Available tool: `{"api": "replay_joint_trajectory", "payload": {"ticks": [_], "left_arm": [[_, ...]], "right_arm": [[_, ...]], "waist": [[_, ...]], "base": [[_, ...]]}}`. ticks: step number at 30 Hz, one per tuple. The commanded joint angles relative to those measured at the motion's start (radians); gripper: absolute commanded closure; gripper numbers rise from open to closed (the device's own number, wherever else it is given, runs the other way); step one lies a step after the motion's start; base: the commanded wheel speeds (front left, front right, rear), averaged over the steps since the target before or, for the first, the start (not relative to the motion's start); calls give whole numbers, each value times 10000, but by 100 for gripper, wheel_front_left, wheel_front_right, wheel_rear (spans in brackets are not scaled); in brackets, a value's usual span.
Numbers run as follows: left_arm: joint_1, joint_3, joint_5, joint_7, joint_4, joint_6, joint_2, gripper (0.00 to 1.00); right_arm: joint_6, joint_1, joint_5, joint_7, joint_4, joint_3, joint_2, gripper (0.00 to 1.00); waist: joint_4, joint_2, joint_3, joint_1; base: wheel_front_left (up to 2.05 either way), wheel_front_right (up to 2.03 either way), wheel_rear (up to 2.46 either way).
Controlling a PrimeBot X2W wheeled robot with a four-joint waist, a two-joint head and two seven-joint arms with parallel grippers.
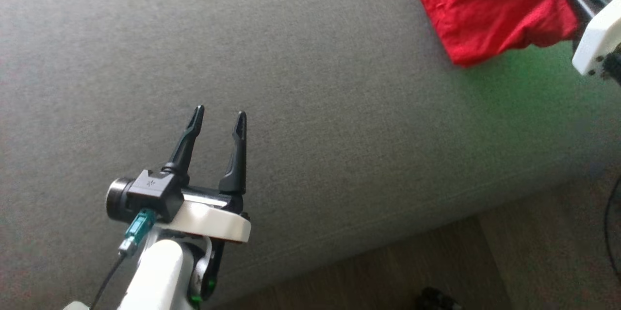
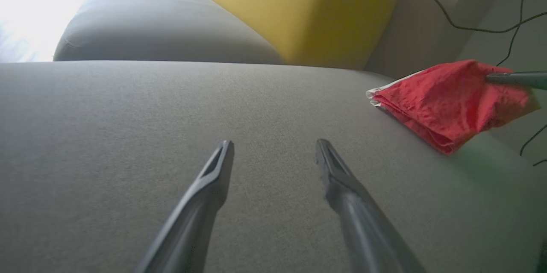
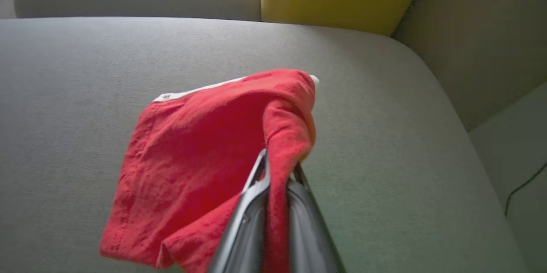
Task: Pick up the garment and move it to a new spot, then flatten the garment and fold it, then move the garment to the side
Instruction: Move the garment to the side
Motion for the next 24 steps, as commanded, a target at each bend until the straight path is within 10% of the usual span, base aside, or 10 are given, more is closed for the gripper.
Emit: {"api": "replay_joint_trajectory", "payload": {"ticks": [1,18,19,21,24], "left_arm": [[-285,388,120,-53,-282,-70,7,0],[-410,496,311,-53,-111,-305,12,0],[-423,495,313,-53,-107,-310,11,0],[-446,489,310,-53,-104,-314,8,0],[-458,469,269,-53,-88,-297,3,0]], "right_arm": [[-2,-268,-172,-209,-168,61,-316,100],[-2,-773,-671,-864,484,321,-693,100],[-2,-790,-699,-891,533,307,-686,84],[-2,-820,-830,-1009,646,282,-685,0],[-2,-820,-1052,-1407,817,212,-676,0]], "waist": [[-238,0,293,-1],[-335,0,460,-1],[-329,0,450,-1],[-304,0,428,-1],[-194,0,330,-1]], "base": [[0,0,0],[0,0,0],[0,0,0],[0,0,0],[0,0,0]]}}
